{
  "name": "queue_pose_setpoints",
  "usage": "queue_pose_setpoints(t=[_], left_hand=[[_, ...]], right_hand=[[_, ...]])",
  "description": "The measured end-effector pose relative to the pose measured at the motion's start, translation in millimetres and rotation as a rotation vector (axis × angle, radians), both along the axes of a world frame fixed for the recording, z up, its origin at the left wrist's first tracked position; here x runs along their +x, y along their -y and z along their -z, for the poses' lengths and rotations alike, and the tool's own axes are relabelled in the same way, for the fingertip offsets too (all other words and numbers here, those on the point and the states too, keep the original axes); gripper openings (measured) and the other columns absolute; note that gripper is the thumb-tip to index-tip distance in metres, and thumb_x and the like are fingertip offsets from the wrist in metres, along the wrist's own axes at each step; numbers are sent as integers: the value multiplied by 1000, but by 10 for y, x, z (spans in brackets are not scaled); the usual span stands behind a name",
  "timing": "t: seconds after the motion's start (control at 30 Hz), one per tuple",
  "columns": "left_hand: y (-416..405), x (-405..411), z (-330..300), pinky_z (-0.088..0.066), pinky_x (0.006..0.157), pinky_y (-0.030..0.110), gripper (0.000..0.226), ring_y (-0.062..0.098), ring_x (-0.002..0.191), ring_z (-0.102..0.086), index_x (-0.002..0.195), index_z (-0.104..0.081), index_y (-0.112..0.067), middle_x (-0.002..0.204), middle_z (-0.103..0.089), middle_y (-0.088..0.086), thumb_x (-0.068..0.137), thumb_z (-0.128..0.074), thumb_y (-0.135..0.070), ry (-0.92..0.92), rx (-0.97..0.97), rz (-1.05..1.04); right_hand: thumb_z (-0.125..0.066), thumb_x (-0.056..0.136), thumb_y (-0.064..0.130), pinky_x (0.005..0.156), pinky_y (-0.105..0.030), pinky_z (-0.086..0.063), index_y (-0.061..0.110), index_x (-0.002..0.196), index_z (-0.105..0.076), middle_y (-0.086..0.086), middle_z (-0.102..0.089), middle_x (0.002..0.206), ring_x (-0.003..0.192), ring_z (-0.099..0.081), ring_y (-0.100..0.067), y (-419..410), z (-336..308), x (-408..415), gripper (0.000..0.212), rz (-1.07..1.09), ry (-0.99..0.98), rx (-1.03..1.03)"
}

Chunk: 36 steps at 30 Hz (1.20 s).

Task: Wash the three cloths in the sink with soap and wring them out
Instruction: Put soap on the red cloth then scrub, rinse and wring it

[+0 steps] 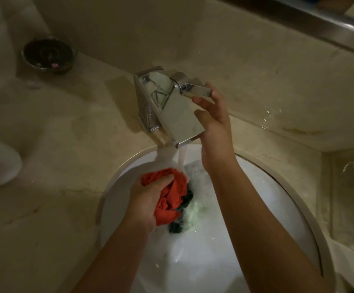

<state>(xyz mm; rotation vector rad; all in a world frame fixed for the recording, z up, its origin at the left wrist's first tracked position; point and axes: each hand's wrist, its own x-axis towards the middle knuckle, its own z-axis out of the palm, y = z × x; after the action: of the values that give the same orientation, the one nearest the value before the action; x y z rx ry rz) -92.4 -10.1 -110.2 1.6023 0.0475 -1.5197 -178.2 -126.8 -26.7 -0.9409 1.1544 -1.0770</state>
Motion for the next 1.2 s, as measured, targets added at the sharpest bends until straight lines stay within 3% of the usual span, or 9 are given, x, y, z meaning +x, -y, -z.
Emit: queue_pose_setpoints(t=[0.1, 0.27, 0.47, 0.53, 0.67, 0.83, 0.97, 1.07, 1.2], left_hand=[[1, 11, 7, -52, 48, 32, 46, 30, 71, -69, 112, -67, -12, 95, -72, 16, 73, -81, -31, 32, -6, 5], [-28, -16, -34, -50, 48, 29, 46, 27, 62, -68, 113, -66, -8, 90, -70, 17, 75, -79, -30, 70, -23, 23], [-168, -215, -229, -55, 49, 36, 36, 26, 62, -71, 103, -69, -15, 91, -73, 15, 71, -81, -27, 114, -4, 59], [-279, -295, -261, -58, 68, 42, 50, 30, 79, -72, 106, -70, -17, 95, -74, 13, 61, -85, -34, 140, -13, 90], [-509, -546, -335, -56, 62, 43, 39, 35, 88, -71, 108, -69, -28, 97, -74, 11, 72, -81, -21, 48, -76, 97], [-657, -888, -551, -55, 88, 47, 46, 31, 99, -68, 121, -61, -30, 113, -68, 10, 79, -76, -17, -52, -127, -15], [-760, -977, -833, -50, 97, 47, 39, 22, 109, -59, 116, -56, -48, 124, -57, -5, 86, -70, -28, 129, -224, 47], [-946, -913, -908, -51, 98, 43, 23, 10, 112, -57, 107, -59, -56, 122, -58, -19, 84, -62, -53, 396, -389, 342], [-1119, -751, -857, -41, 105, 30, 45, 8, 127, -48, 112, -54, -55, 132, -56, -16, 73, -57, -75, 769, -734, 636]], right_hand=[[-40, 88, -13, 59, -17, -50, 13, 130, -52, -4, -60, 110, 75, -63, 0, 18, -14, 13, 51, 32, -27, -7], [-36, 85, -17, 52, -12, -45, 10, 114, -61, -2, -59, 104, 74, -59, -6, -43, -65, -30, 47, 44, -76, -46], [-40, 95, -6, 74, -20, -51, 40, 120, -56, 1, -59, 121, 90, -63, -4, -443, 59, -447, 55, -186, -207, -112], [-42, 97, 1, 80, -23, -51, 40, 120, -56, 2, -60, 124, 100, -62, -10, -718, 165, -641, 48, -105, -215, 14], [-53, 91, 46, 92, -32, -51, 49, 120, -54, 8, -57, 132, 118, -56, -13, -1403, 348, -857, 29, -67, -82, 395], [-57, 81, 56, 106, -47, -44, 17, 129, -58, -8, -67, 123, 116, -62, -21, -2014, 273, -761, 61, 89, 237, 483], [-61, 82, 55, 100, -43, -49, 19, 125, -59, -7, -67, 122, 111, -65, -23, -2132, 66, -616, 56, 261, 280, 524], [-59, 81, 57, 95, -45, -53, 18, 120, -64, -9, -69, 115, 106, -67, -26, -2148, -99, -632, 55, 291, 226, 632], [-54, 81, 67, 102, -42, -47, 17, 113, -71, -9, -71, 112, 107, -65, -26, -2153, -249, -740, 62, 217, 359, 778]])
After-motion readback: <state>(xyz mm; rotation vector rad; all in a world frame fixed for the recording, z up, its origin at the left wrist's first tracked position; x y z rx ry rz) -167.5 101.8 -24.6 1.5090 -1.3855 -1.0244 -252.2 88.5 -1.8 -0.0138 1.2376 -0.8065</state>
